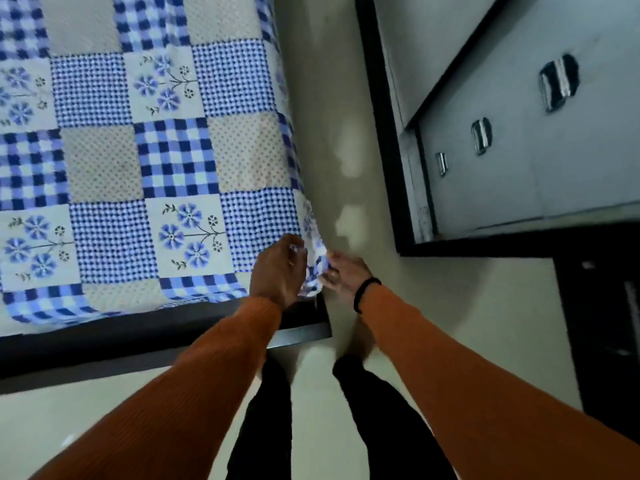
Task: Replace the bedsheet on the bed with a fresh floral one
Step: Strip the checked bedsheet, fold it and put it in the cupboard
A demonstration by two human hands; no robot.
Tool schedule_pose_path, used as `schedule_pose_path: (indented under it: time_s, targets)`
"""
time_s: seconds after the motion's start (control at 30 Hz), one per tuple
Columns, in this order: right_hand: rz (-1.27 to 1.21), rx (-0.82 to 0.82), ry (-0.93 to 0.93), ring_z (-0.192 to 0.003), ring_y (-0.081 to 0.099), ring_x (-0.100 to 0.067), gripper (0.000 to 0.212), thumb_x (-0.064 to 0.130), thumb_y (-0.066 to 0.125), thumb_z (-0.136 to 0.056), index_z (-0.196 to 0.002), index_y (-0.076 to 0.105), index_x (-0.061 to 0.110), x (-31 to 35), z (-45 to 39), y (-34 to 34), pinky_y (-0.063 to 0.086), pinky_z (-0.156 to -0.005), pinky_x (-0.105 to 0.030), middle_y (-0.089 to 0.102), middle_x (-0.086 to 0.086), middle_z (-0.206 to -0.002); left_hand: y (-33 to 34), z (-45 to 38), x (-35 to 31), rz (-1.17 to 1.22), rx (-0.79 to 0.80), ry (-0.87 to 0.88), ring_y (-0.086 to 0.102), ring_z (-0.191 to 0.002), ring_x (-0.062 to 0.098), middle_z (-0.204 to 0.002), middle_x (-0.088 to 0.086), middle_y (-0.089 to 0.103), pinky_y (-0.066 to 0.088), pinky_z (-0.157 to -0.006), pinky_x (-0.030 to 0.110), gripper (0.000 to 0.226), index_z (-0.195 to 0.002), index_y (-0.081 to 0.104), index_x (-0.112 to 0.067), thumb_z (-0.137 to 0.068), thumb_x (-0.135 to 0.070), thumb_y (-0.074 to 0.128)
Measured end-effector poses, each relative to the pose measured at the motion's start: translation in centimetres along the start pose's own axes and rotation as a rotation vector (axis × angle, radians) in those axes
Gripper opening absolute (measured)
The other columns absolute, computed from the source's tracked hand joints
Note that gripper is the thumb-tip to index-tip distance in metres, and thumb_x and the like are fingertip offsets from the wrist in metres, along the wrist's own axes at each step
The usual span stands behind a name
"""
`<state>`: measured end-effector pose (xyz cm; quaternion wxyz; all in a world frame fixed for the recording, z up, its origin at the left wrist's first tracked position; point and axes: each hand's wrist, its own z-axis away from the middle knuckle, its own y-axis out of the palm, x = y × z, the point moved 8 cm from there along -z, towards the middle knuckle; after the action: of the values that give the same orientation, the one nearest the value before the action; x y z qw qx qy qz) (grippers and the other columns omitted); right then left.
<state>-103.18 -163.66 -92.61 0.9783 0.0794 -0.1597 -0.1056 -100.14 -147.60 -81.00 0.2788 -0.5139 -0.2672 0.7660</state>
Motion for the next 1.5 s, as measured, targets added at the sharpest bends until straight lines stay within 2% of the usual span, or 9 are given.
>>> schedule_pose_path:
  time_s: [0.1, 0.27, 0.4, 0.6, 0.7, 1.0, 1.23, 1.37, 1.5]
  targets:
    - [-0.089, 0.092, -0.089, -0.081, 0.058, -0.017, 0.014, 0.009, 0.056, -0.102, -0.091, 0.061, 0.016, 1.6, 2.8, 0.5, 0.054, -0.092, -0.043, 0.062, -0.002, -0.083, 0.0, 0.4, -1.3, -0.025, -0.010, -0.134, 0.069, -0.087, 0.025, -0.091, 0.001, 0.073, 0.049, -0.072, 0.032, 0.027, -0.106, 0.067, -0.024, -0.099, -0.047, 0.055]
    - [0.173, 0.391, -0.203, -0.092, 0.066, -0.018, 0.021, 0.006, 0.053, -0.101, -0.107, 0.068, 0.019, 4.4, 6.8, 4.3, 0.054, -0.086, -0.037, 0.073, -0.001, -0.099, 0.9, -1.6, -1.8, -0.180, 0.088, -0.355, 0.066, -0.104, 0.032, -0.110, 0.008, 0.069, 0.051, -0.084, 0.038, 0.065, -0.109, 0.063, -0.021, -0.089, -0.079, 0.041]
    - [0.247, 0.174, -0.124, -0.078, 0.060, -0.017, 0.005, 0.020, 0.059, -0.092, -0.089, 0.063, 0.020, 7.4, 5.9, 4.6, 0.050, -0.086, -0.040, 0.066, -0.002, -0.084, -1.1, -5.0, -2.6, -0.054, 0.057, -0.225, 0.065, -0.091, 0.038, -0.092, 0.017, 0.068, 0.033, -0.066, 0.032, 0.033, -0.077, 0.047, -0.023, -0.098, -0.047, 0.055]
    - [0.029, 0.098, -0.017, -0.084, 0.063, -0.025, 0.060, 0.064, 0.050, -0.097, -0.113, 0.067, 0.008, 14.4, 1.9, 8.9, 0.052, -0.079, -0.039, 0.068, -0.009, -0.097, -3.8, -4.8, -2.9, -0.101, 0.235, -0.059, 0.065, -0.076, 0.035, -0.073, 0.015, 0.066, 0.036, -0.061, 0.035, 0.045, -0.061, 0.047, -0.020, -0.097, -0.046, 0.056]
    - [-0.005, 0.118, -0.075, -0.103, 0.067, -0.030, 0.060, 0.061, 0.055, -0.096, -0.120, 0.069, 0.007, 20.1, 0.4, 12.0, 0.052, -0.102, -0.045, 0.072, -0.012, -0.110, -4.3, -5.6, -3.1, -0.087, 0.343, -0.056, 0.066, -0.075, 0.032, -0.067, 0.011, 0.064, 0.045, -0.063, 0.036, 0.046, -0.063, 0.057, -0.016, -0.089, -0.053, 0.047]
    - [-0.070, 0.056, -0.036, -0.080, 0.068, -0.023, 0.027, 0.034, 0.059, -0.102, -0.100, 0.071, 0.011, 31.1, -8.1, 15.2, 0.056, -0.084, -0.038, 0.073, -0.007, -0.087, 0.3, -12.7, -3.0, -0.313, 0.944, -0.223, 0.067, -0.111, 0.030, -0.118, 0.010, 0.071, 0.055, -0.095, 0.040, 0.044, -0.109, 0.074, -0.020, -0.087, -0.058, 0.070]
    - [0.225, -0.010, 0.126, -0.036, 0.051, -0.009, 0.034, 0.032, 0.062, -0.100, -0.070, 0.056, 0.016, 35.5, -16.1, 16.0, 0.044, -0.050, -0.023, 0.054, 0.002, -0.044, -7.7, -33.6, -5.5, -0.179, 0.252, -0.283, 0.068, -0.103, 0.037, -0.109, 0.016, 0.072, 0.054, -0.086, 0.039, 0.033, -0.107, 0.070, -0.023, -0.096, -0.052, 0.059]
    - [0.310, -0.019, 0.216, -0.061, 0.053, -0.018, 0.023, 0.018, 0.061, -0.099, -0.077, 0.060, 0.014, 36.0, -18.7, 15.4, 0.048, -0.059, -0.028, 0.058, -0.006, -0.075, -9.3, -40.5, -7.3, -0.226, 0.220, -0.187, 0.068, -0.098, 0.035, -0.104, 0.013, 0.073, 0.053, -0.082, 0.037, 0.025, -0.106, 0.071, -0.021, -0.097, -0.042, 0.058]
    - [0.169, 0.037, 0.114, -0.050, 0.064, -0.015, 0.014, 0.012, 0.062, -0.100, -0.087, 0.068, 0.009, 38.4, -18.1, 16.2, 0.058, -0.058, -0.031, 0.068, -0.004, -0.061, -8.6, -43.3, -6.9, -0.271, 0.318, -0.197, 0.068, -0.101, 0.036, -0.110, 0.015, 0.072, 0.056, -0.087, 0.041, 0.031, -0.115, 0.069, -0.022, -0.097, -0.045, 0.059]
